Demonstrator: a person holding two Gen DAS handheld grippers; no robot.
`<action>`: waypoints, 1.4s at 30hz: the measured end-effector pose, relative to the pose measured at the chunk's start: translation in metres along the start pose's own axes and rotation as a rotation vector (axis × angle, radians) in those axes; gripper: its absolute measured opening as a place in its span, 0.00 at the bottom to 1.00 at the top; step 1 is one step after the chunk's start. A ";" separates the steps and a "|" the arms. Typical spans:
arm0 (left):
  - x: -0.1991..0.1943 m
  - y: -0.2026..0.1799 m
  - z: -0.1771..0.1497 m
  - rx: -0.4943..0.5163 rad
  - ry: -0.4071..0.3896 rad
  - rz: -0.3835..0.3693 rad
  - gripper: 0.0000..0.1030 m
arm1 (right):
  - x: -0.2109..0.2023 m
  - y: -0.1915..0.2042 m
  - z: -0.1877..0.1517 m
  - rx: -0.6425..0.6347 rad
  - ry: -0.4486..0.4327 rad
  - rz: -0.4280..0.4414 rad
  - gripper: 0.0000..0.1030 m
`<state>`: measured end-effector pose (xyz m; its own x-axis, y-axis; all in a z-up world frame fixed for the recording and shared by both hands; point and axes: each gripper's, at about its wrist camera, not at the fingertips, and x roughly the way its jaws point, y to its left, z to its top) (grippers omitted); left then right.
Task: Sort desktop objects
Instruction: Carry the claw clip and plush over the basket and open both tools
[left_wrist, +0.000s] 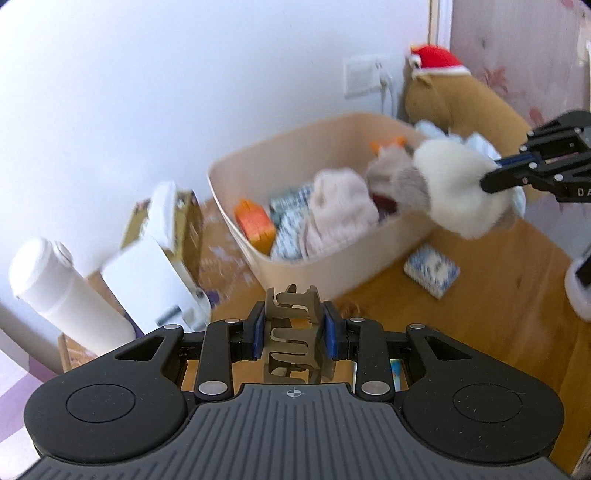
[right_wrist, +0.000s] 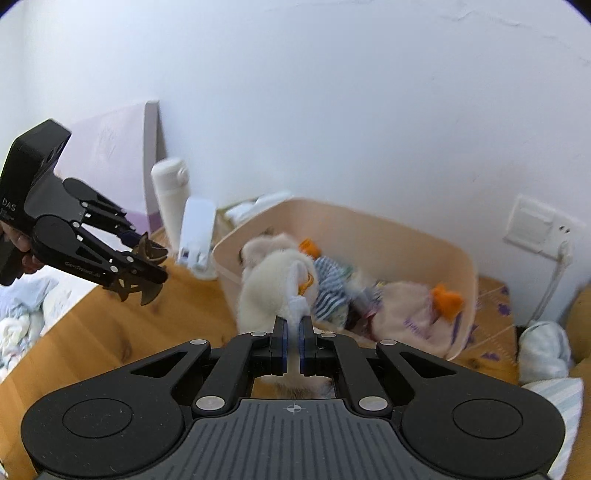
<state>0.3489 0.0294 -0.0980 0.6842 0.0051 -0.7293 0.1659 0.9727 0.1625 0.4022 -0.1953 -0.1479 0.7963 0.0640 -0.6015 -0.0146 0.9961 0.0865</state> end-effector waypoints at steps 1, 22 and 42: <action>-0.003 0.002 0.005 -0.010 -0.016 0.003 0.30 | -0.003 -0.003 0.003 0.006 -0.013 -0.009 0.06; -0.001 -0.007 0.106 -0.089 -0.223 0.076 0.30 | -0.007 -0.050 0.059 0.043 -0.201 -0.197 0.06; 0.088 -0.017 0.121 -0.279 -0.061 0.144 0.32 | 0.075 -0.054 0.053 -0.005 -0.060 -0.194 0.10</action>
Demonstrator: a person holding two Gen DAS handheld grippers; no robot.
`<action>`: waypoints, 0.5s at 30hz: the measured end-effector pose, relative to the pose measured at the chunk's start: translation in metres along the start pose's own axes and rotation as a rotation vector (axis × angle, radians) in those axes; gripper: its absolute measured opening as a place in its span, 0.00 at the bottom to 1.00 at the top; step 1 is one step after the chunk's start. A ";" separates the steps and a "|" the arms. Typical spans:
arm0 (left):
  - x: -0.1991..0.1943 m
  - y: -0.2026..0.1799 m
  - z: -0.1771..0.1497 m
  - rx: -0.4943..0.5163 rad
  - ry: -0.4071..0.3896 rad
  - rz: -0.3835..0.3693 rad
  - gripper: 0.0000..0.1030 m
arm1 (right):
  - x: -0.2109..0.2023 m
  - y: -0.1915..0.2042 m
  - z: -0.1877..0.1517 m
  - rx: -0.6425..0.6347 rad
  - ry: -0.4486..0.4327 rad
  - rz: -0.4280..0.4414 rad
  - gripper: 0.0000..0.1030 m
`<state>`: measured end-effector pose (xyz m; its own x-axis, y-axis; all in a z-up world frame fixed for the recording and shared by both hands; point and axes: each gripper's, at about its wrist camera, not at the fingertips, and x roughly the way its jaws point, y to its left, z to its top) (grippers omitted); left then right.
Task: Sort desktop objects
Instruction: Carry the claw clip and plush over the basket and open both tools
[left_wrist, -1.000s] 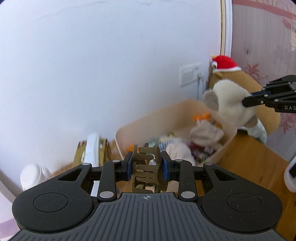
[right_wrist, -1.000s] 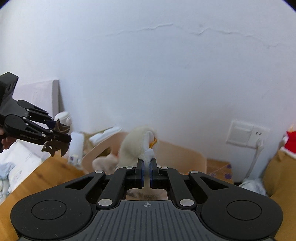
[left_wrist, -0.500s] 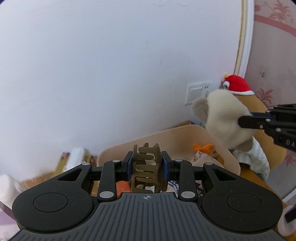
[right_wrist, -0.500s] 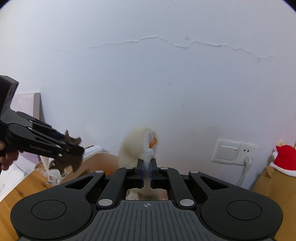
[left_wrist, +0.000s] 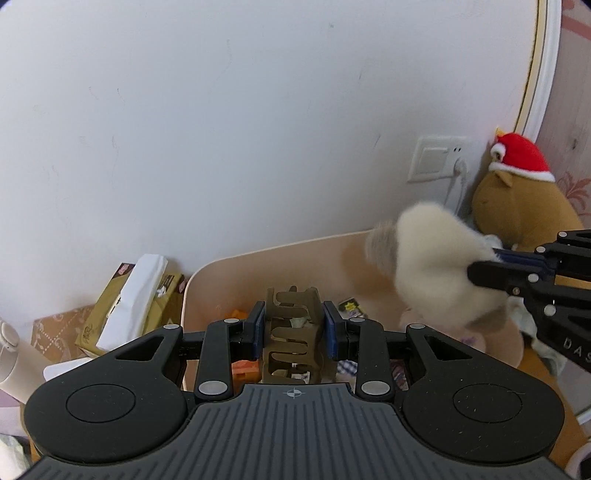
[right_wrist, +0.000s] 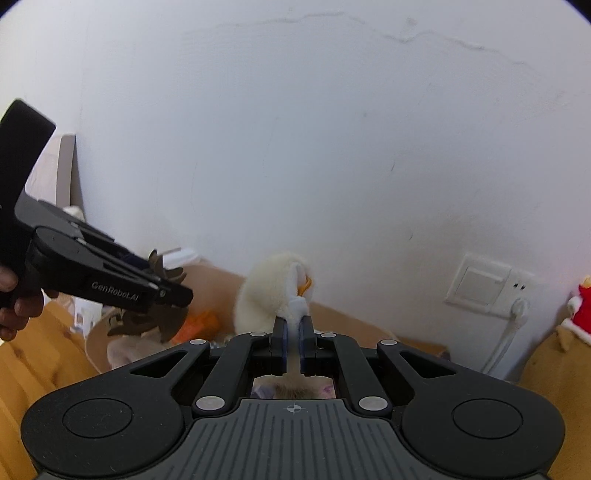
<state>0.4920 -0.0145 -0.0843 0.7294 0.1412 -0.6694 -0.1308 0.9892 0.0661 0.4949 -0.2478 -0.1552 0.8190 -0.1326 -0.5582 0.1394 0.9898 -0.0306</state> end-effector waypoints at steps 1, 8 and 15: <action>0.001 -0.001 -0.001 0.009 0.002 0.021 0.36 | 0.003 0.000 -0.001 0.002 0.015 0.007 0.16; -0.005 -0.005 -0.006 0.093 -0.009 0.063 0.79 | -0.007 0.005 -0.003 0.012 -0.010 0.039 0.64; -0.010 0.008 -0.013 0.055 0.002 0.068 0.80 | -0.007 0.012 -0.009 0.014 0.008 0.027 0.71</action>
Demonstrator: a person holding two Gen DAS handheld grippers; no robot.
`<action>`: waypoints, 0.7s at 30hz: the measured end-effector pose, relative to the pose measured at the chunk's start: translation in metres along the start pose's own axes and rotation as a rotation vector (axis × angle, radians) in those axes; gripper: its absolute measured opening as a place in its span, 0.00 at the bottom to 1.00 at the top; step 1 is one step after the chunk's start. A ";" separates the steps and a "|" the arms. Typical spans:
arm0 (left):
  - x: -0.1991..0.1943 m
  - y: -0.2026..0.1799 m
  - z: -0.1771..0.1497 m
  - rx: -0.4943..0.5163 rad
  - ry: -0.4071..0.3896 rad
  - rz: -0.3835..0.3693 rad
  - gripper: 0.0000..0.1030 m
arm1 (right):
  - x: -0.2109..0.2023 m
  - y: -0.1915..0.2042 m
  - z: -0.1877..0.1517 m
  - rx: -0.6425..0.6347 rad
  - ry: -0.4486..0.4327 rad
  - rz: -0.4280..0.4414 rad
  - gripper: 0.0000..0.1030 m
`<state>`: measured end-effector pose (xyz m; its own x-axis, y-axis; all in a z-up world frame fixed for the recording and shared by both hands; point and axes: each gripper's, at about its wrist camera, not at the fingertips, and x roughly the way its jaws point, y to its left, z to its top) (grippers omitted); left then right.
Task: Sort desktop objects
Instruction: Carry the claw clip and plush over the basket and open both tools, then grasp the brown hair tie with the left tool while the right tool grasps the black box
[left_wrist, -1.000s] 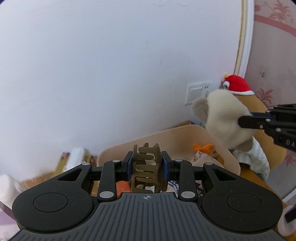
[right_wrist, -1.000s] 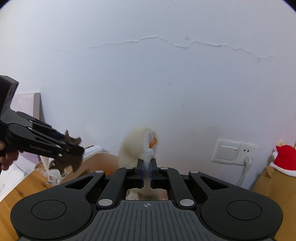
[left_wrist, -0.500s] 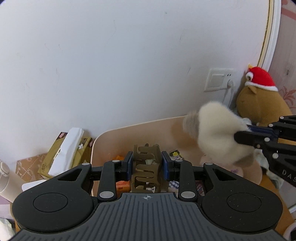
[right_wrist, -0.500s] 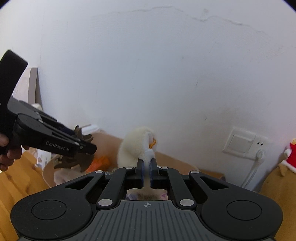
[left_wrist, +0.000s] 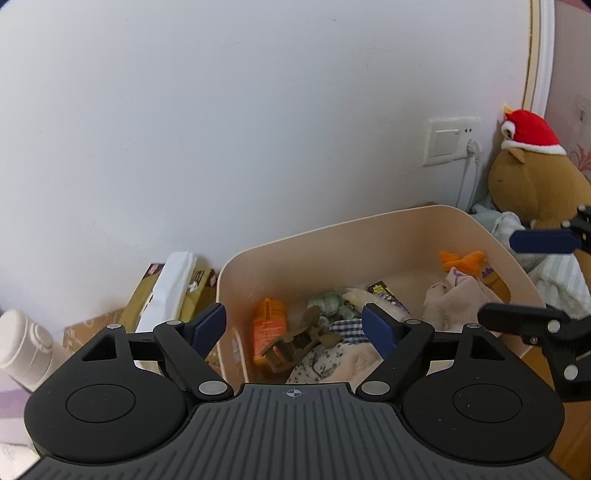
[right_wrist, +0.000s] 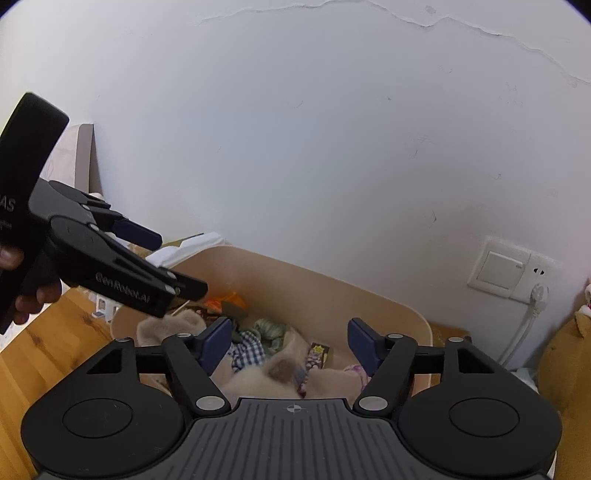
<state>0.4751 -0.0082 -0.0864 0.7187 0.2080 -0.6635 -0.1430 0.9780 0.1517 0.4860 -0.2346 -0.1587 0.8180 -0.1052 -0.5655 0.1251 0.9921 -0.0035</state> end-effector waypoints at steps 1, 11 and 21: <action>-0.002 0.003 -0.001 -0.008 0.000 -0.001 0.80 | -0.001 0.001 -0.001 0.002 0.001 -0.004 0.72; -0.033 0.026 -0.018 -0.084 -0.001 -0.101 0.80 | -0.023 0.020 -0.029 0.066 -0.017 0.035 0.75; -0.049 0.043 -0.062 -0.076 0.066 -0.137 0.80 | -0.026 0.077 -0.072 0.057 0.096 0.124 0.75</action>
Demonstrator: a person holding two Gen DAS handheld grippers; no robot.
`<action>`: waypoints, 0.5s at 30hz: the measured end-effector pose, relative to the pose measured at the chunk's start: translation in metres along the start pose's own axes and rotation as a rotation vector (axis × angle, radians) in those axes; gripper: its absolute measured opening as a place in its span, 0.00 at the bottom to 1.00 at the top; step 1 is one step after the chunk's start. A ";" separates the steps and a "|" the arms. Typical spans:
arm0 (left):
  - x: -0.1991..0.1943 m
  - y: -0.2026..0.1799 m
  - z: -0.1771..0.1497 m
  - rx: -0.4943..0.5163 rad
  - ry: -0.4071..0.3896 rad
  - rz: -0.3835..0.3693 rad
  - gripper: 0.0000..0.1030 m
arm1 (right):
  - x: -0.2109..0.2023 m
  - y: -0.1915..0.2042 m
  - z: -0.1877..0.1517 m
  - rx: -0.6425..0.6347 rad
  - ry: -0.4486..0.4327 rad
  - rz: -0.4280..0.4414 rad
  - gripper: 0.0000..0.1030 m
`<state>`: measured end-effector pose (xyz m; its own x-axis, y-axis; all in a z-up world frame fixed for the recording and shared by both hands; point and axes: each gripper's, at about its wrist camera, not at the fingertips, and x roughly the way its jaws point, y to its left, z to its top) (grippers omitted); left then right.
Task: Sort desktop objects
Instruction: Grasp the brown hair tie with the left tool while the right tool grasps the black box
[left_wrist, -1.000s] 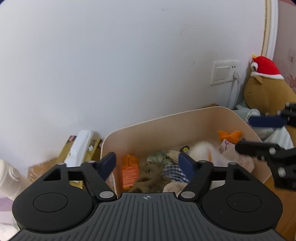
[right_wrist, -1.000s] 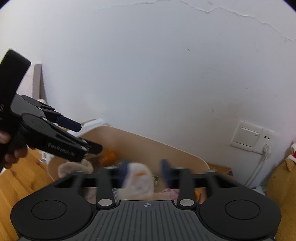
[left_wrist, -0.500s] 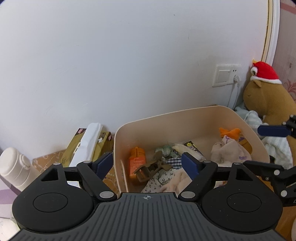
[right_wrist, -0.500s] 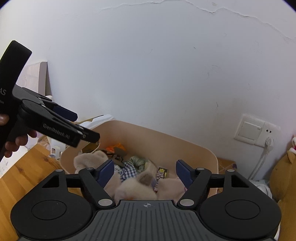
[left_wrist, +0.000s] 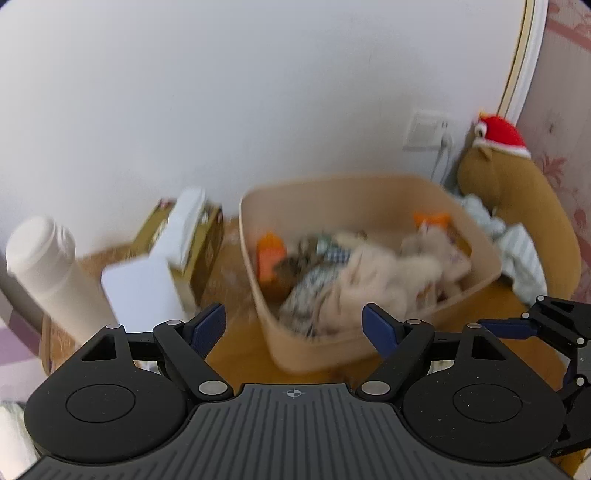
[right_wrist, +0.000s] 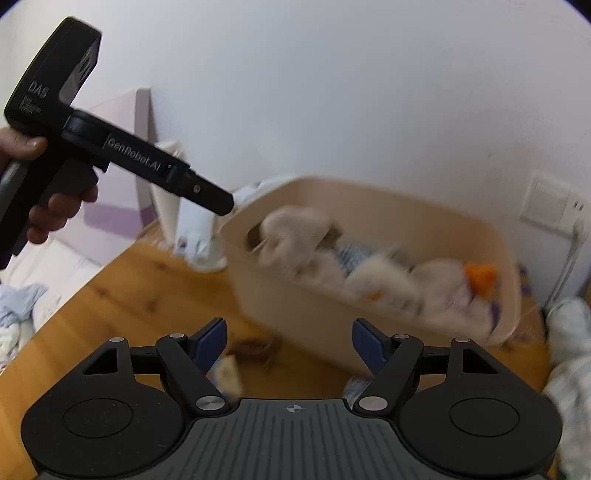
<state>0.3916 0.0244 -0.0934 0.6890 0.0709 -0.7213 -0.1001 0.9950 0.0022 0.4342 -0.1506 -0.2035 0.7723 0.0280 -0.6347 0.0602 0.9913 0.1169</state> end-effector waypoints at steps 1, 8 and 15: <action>0.002 0.002 -0.004 0.008 0.018 0.000 0.80 | 0.003 0.004 -0.005 0.010 0.017 0.008 0.75; 0.030 0.000 -0.037 0.076 0.105 -0.003 0.80 | 0.017 0.020 -0.032 0.054 0.103 0.030 0.75; 0.067 -0.019 -0.057 0.209 0.182 -0.023 0.80 | 0.030 0.030 -0.046 0.030 0.181 0.041 0.73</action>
<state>0.3989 0.0063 -0.1812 0.5472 0.0531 -0.8353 0.0771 0.9905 0.1135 0.4303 -0.1138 -0.2547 0.6478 0.0935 -0.7560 0.0518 0.9847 0.1661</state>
